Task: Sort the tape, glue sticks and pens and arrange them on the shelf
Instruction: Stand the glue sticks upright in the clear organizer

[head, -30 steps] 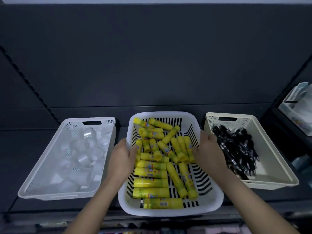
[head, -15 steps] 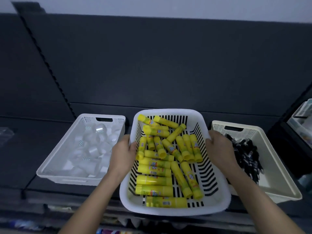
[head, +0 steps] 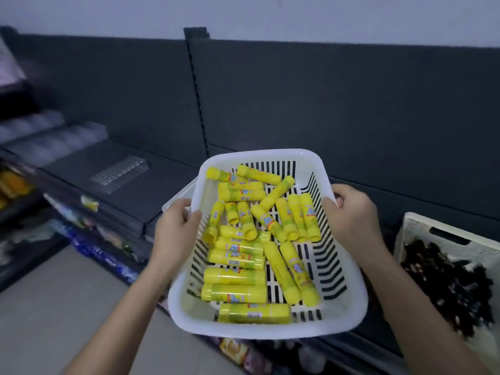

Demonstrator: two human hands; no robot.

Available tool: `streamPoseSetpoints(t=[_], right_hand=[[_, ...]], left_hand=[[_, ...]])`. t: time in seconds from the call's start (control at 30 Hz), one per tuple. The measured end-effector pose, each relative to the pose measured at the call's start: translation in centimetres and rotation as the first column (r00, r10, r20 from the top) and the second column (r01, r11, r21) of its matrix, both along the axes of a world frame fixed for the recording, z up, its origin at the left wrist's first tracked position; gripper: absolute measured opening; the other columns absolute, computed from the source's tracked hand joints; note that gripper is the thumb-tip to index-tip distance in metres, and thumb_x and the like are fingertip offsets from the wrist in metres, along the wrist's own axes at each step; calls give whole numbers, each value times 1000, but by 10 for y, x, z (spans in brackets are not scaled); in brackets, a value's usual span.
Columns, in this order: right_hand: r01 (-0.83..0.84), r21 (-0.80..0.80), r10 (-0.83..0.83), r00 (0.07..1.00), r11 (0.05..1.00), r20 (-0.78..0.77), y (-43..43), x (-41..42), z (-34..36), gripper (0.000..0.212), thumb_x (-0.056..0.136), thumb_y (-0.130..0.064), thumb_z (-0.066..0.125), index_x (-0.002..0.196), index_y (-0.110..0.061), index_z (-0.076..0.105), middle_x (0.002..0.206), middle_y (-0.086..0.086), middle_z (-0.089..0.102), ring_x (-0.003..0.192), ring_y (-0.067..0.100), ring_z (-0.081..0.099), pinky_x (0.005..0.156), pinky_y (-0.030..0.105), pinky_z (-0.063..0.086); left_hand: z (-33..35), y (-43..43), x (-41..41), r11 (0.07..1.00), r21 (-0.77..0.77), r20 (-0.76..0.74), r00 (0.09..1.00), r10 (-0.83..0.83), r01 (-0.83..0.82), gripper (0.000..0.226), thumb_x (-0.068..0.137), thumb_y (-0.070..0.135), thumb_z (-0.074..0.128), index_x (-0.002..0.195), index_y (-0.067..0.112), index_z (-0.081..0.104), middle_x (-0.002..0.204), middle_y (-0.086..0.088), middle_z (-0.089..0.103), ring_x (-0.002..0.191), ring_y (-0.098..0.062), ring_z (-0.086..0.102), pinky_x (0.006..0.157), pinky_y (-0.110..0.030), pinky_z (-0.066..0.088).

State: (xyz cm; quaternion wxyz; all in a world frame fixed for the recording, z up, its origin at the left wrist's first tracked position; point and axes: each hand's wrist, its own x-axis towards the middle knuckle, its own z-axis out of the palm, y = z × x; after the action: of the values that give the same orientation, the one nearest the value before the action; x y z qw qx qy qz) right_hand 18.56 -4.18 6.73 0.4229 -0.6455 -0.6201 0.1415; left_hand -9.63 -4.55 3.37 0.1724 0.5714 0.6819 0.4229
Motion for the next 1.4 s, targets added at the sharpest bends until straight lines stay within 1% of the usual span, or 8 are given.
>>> streamPoseSetpoints(t=[0.1,0.27,0.4,0.5,0.6,0.93,1.13,1.4], right_hand=[[-79,-51,78,997,996,-30,0,-34,5,18,88,-13,47,85,-16,65,56,-6,55,49,6,48,40,14,32],[-215,-53,213,976,975,-45,4,-98,8,22,83,-4,44,77,-12,64,51,5,53,43,10,38,40,17,32],[-266,-58,264,964,962,-31,10,-165,4,14,84,-3,45,76,-3,57,51,-1,44,46,10,38,43,18,32],[-323,-34,322,946,946,-38,15,-223,-2,20,84,-2,46,77,-12,61,50,-5,49,47,1,45,45,12,35],[-354,-44,353,935,934,-25,22,-290,-10,18,86,-5,46,87,-7,64,53,-3,50,49,8,42,47,20,35],[-519,-109,512,854,848,-94,46,-506,-25,25,86,-3,44,79,-16,65,45,-21,51,42,1,44,38,13,32],[-555,-92,551,832,827,-69,81,-606,-28,21,82,0,45,69,-10,58,44,-4,41,43,5,41,41,16,31],[-595,-130,589,803,793,-86,173,-738,-51,25,87,-4,45,91,-15,67,61,-7,57,51,6,48,41,16,34]], left_hand=[[3,-23,-33,995,8,47,994,94,-95,19,90,15,54,105,20,65,82,0,67,79,-18,62,69,-34,47],[-3,-50,-94,975,8,62,973,221,-222,13,92,17,55,100,24,62,76,11,62,68,0,56,54,-19,37],[-8,-66,-155,952,-6,62,950,305,-305,12,91,13,56,99,19,63,65,10,55,59,-1,50,50,-19,33],[-9,-72,-208,940,-6,78,937,341,-341,12,90,9,56,98,14,65,64,3,54,58,-7,48,49,-19,33],[-9,-78,-269,929,-24,66,926,371,-370,12,90,8,56,98,12,65,73,-10,60,63,-16,48,53,-24,34],[-11,-97,-463,844,-51,20,844,536,-535,14,89,8,55,98,8,66,62,7,49,57,-7,43,45,-16,29],[-14,-79,-546,797,-63,11,798,603,-601,14,91,9,54,100,9,64,68,0,53,62,-15,47,51,-26,32],[-24,-6,-665,773,-60,8,774,634,-632,14,93,15,52,104,14,62,72,2,59,68,-18,56,59,-31,40]])
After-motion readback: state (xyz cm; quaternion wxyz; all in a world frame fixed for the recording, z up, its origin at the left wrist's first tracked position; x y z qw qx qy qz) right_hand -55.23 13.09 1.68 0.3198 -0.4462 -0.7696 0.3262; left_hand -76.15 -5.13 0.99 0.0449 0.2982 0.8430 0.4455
